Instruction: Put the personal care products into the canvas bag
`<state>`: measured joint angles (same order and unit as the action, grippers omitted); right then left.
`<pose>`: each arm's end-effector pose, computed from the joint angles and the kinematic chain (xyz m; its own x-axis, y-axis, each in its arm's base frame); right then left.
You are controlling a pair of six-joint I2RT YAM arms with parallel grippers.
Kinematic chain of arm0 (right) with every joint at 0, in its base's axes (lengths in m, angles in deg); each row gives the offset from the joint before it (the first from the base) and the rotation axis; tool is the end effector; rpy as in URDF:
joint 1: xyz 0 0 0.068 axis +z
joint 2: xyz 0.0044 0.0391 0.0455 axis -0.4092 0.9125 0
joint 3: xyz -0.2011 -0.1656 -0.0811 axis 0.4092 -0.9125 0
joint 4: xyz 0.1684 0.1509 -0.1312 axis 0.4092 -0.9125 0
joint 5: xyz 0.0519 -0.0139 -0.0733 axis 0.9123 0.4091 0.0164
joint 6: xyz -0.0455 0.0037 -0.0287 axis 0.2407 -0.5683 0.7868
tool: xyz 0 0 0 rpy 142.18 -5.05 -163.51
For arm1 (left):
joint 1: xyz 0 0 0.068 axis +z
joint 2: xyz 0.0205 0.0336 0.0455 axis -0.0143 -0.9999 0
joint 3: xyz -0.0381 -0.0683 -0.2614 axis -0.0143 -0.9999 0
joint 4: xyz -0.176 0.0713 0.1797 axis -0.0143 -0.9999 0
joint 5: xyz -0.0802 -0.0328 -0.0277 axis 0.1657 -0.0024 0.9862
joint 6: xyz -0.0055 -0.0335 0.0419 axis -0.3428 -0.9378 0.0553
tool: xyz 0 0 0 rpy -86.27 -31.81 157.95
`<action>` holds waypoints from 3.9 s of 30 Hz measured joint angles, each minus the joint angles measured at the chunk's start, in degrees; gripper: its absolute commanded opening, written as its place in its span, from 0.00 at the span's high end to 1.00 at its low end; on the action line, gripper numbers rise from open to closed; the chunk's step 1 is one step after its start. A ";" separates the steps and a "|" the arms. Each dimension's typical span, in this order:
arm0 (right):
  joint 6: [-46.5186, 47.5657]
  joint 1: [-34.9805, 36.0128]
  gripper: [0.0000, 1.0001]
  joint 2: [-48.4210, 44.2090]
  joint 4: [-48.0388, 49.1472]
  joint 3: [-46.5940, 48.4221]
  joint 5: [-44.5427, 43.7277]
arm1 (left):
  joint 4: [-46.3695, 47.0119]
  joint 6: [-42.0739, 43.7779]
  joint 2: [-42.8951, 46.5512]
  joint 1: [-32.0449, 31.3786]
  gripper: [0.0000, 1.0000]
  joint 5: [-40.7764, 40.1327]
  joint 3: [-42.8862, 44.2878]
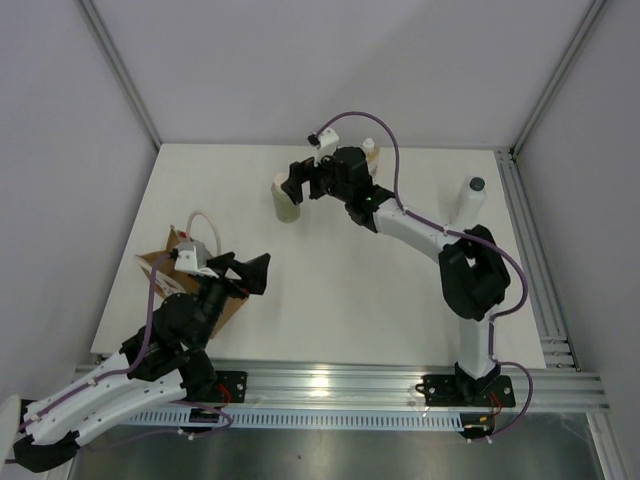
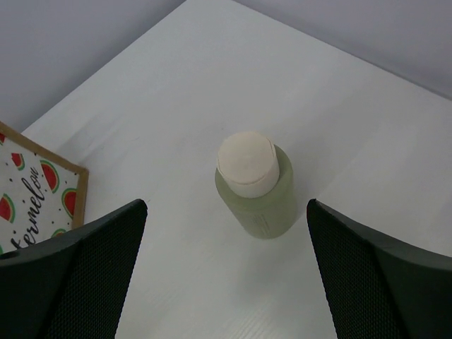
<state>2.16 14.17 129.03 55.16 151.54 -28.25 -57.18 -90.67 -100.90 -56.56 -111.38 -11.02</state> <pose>0.3661 0.2970 0.2995 -0.2513 -0.0334 -0.9673 -0.7156 0.6793 0.1624 0.0756 -0.0751 0.2989 -0.1017 -0.4012 -0.9103 0.2654 0.8710 -0.4135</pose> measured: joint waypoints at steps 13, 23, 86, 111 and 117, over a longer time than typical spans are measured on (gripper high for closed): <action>5.31 0.61 0.01 16.57 -0.15 12.55 -1.31 | 0.15 -0.44 0.85 -0.15 0.01 0.11 0.00; 6.32 1.31 0.03 24.61 0.28 19.23 -0.02 | 0.17 -0.44 0.81 -0.26 0.01 0.50 0.00; -11.87 11.17 0.01 -55.08 -14.84 -37.81 -18.86 | -7.15 -4.57 -28.17 -1.75 0.01 5.40 7.39; -13.86 11.21 0.01 -64.08 -13.92 -46.77 -17.94 | 4.28 -10.56 -50.07 -2.01 0.11 -1.14 3.72; -13.86 11.21 0.01 -64.11 -13.90 -46.93 -17.97 | 6.05 -11.82 -52.15 -2.03 0.54 -2.67 3.72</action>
<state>-11.69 25.39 64.93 41.26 104.61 -46.22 -51.12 -102.49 -153.05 -58.60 -114.04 -7.31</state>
